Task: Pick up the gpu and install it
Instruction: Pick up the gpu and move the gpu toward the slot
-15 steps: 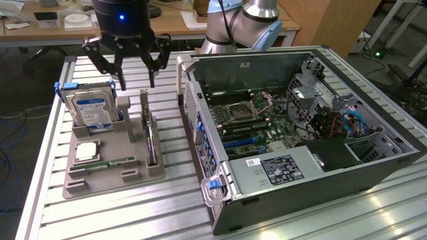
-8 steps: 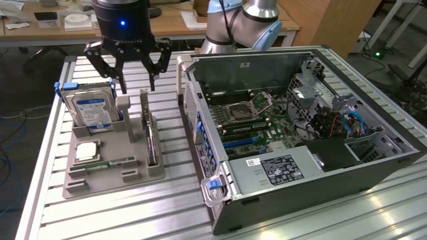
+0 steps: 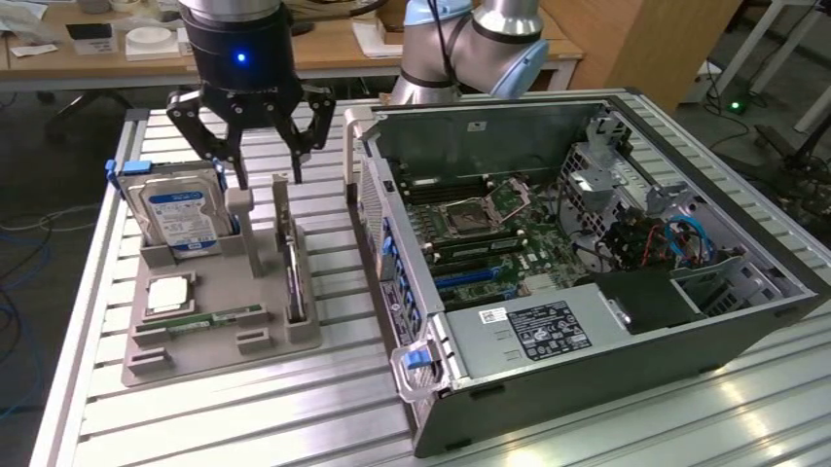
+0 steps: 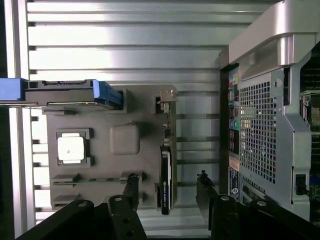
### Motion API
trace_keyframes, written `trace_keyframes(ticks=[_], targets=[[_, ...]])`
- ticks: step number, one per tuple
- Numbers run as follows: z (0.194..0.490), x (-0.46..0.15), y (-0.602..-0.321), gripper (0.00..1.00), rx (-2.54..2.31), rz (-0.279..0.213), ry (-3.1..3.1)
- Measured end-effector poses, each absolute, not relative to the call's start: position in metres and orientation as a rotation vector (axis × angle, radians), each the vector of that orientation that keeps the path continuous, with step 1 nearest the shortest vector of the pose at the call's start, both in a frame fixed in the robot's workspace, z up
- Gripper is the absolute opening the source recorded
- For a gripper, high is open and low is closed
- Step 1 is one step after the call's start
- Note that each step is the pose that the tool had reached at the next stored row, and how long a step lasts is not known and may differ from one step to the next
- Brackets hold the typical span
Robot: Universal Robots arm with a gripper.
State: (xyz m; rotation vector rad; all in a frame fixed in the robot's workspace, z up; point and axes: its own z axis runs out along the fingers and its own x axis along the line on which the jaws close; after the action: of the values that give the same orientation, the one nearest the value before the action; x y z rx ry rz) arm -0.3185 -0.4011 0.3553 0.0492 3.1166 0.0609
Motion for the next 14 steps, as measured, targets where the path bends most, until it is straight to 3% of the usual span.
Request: trace_keyframes(ticks=[14], targets=[[0.342, -0.319, -0.401, 0.59, 0.048, 0.061, 3.117]])
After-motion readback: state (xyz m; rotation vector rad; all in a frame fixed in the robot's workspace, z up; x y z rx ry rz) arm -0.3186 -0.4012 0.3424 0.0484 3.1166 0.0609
